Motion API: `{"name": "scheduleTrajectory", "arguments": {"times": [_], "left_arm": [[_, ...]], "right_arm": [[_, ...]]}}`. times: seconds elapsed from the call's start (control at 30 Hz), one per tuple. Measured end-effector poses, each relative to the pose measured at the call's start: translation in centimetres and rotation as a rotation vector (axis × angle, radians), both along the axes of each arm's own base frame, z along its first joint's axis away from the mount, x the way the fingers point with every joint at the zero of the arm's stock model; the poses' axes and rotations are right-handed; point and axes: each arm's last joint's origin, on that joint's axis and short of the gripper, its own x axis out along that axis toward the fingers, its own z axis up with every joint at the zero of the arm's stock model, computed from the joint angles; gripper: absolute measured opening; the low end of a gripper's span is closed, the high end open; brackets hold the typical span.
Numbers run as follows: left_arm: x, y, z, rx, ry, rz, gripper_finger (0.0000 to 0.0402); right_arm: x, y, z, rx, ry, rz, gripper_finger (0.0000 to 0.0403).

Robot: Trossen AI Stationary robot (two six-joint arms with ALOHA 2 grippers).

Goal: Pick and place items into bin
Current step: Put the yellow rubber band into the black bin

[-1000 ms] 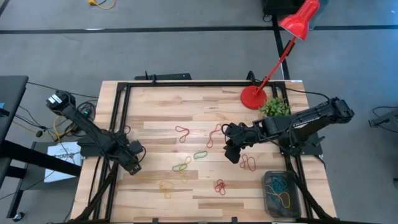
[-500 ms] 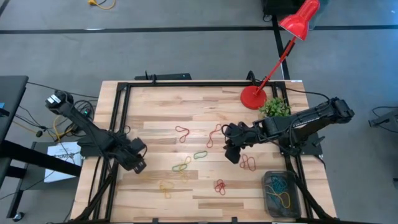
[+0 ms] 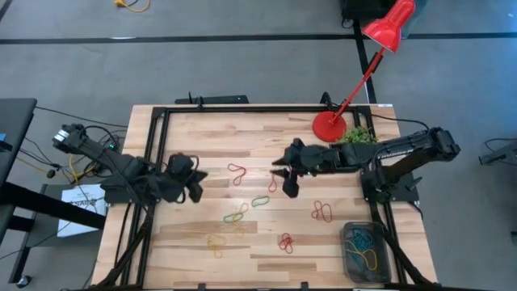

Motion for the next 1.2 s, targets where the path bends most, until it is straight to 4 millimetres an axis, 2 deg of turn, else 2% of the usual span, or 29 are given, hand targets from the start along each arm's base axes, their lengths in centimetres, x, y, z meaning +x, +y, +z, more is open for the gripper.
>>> {"name": "scheduleTrajectory", "arguments": {"times": [0.17,0.33,0.5,0.63,0.77,0.93,1.07,1.2], "left_arm": [[1.9,1.3,2.5,0.118,-0.159,0.003,0.0],[3.5,2.8,4.4,0.25,-0.28,0.018,0.0],[4.9,4.4,4.6,0.305,-0.305,0.039,0.0],[6.3,5.4,4.5,0.303,-0.337,0.016,0.0],[7.9,6.1,4.6,0.317,-0.421,-0.008,0.0],[9.5,6.8,4.8,0.318,-0.54,-0.081,0.0],[10.6,7.1,5.1,0.312,-0.537,-0.125,0.0],[11.4,7.1,5.6,0.332,-0.534,-0.168,0.0]], "right_arm": [[0.4,-2.8,0.4,-0.013,-0.05,-0.083,0.0118],[1.0,-4.9,2.1,0.018,-0.241,-0.097,0.0118],[1.4,-5.2,4.1,0.035,-0.45,-0.042,0.0118],[1.4,-5.2,4.5,0.034,-0.492,-0.039,0.0118],[2.0,-5.3,3.9,0.065,-0.478,-0.057,0.0118],[3.8,-5.4,1.8,0.113,-0.434,-0.075,0.0118],[5.4,-5.3,-0.3,0.165,-0.418,-0.071,0.0118],[6.5,-5.2,-0.9,0.226,-0.476,-0.017,0.0118]]}}
